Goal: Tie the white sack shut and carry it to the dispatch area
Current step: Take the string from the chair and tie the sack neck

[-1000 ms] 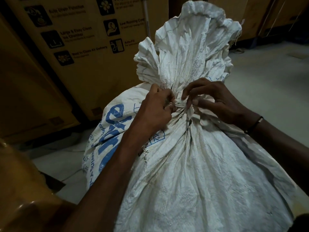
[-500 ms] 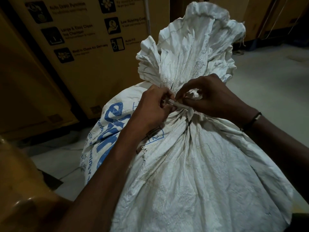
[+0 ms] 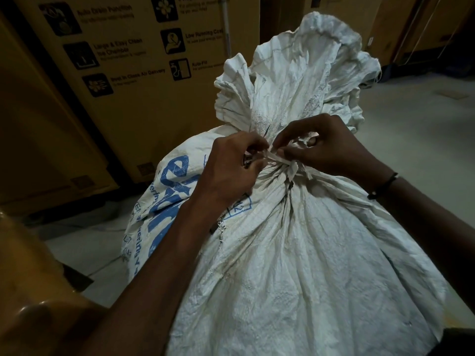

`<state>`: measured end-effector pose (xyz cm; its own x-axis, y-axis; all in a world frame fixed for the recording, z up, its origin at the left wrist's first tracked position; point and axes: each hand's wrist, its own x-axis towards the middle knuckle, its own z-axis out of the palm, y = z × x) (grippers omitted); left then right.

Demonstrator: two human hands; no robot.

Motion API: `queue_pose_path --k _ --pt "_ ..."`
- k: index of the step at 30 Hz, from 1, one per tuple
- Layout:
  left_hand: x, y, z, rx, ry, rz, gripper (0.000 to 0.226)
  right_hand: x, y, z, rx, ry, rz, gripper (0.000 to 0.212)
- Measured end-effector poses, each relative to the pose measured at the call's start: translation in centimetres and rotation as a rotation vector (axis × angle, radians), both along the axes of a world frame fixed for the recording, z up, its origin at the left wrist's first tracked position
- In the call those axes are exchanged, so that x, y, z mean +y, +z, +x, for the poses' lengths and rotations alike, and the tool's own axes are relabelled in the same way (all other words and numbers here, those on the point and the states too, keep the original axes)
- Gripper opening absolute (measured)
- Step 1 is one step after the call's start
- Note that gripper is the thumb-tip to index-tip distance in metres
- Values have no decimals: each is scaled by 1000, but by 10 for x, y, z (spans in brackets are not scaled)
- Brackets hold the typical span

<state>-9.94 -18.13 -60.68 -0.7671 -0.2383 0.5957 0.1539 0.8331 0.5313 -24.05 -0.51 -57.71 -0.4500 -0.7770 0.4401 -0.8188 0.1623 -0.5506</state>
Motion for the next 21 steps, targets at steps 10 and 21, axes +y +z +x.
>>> queue_pose_path --k 10,21 --pt "10 -9 -7 -77 96 -46 28 1 -2 8 99 -3 19 19" --pt "13 -2 -7 -309 121 -161 23 -6 -15 16 53 -75 -79 15"
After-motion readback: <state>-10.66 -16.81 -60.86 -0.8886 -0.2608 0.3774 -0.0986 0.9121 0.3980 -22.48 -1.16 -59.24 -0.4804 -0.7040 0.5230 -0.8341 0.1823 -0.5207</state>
